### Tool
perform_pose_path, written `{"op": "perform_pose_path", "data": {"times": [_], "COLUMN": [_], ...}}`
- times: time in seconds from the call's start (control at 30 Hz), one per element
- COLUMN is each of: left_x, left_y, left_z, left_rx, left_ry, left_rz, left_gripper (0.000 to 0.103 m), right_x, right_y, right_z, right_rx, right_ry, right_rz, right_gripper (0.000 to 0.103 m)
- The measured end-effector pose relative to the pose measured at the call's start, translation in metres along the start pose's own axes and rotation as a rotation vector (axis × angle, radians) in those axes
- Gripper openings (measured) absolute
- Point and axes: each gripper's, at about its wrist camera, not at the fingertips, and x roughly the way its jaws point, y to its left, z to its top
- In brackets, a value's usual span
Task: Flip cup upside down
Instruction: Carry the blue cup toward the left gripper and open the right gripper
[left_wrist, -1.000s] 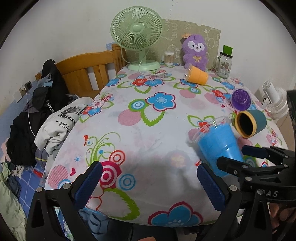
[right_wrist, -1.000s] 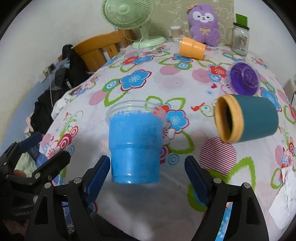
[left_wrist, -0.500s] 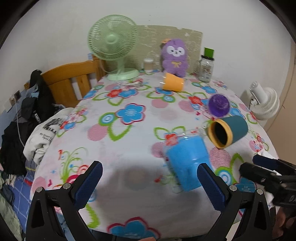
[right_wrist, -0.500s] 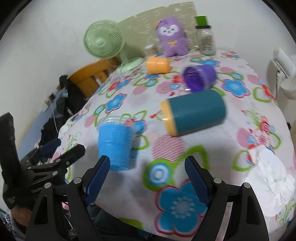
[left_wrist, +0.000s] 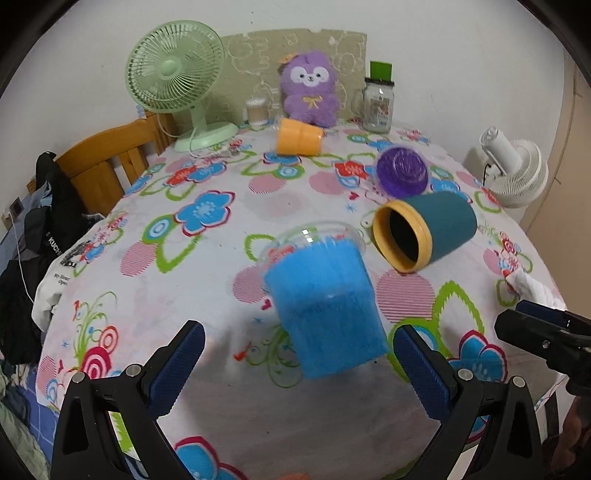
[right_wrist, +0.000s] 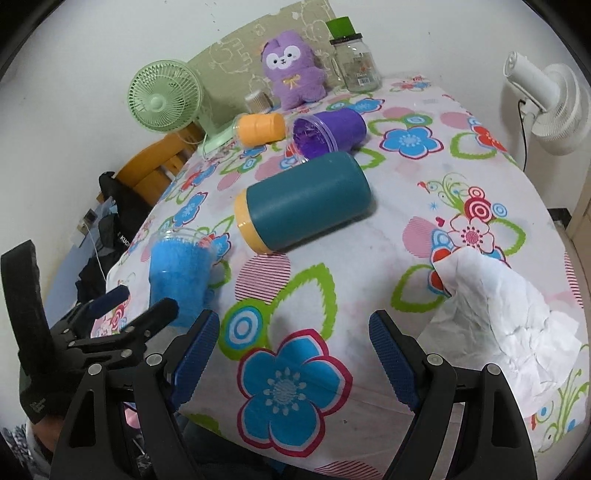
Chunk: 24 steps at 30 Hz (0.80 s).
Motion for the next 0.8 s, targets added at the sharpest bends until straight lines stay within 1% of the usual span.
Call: {"op": "perform_pose_path", "data": {"times": [0.23,0.37,0.43,0.5,0.53,0.6,0.63,0.8], "left_x": [0.014,0.019,0.020,0.017,0.016,0.015,0.015,0.006], "left_y": [-0.007,-0.010,-0.011,-0.012,-0.012,-0.011,-0.010,-0.007], "left_z": [-0.006,-0.009,-0.010,-0.011,-0.011,-0.010,-0.009,-0.008], "left_rx": [0.006,0.002,0.003,0.002,0.002,0.001,-0.001,-0.002], "left_ry": [0.038,0.053,0.052,0.040,0.034,0.031,0.031,-0.003], "left_rz": [-0.005,-0.021,-0.028,-0.043,-0.049,-0.058,-0.064,-0.056], "left_gripper": [0.103,0.102,0.097,0.082,0.079,0.066,0.063,0.058], "right_x": [0.003,0.005,0.005,0.006,0.006,0.007,0.007,0.010], "right_y": [-0.005,-0.007,-0.008,-0.008,-0.009,-0.009,-0.009,-0.008], "right_z": [0.000,-0.001,-0.002,-0.002,-0.002,-0.003,-0.004,-0.004], "right_rx": [0.010,0.022,0.025,0.026,0.028,0.030,0.032,0.033], "right_ry": [0.006,0.011,0.013,0.015,0.017,0.020,0.021,0.026], "right_rz": [0.009,0.011,0.014,0.013,0.012,0.013,0.014,0.017], "right_gripper": [0.085,0.085,0.085,0.085,0.085,0.085,0.085,0.085]}}
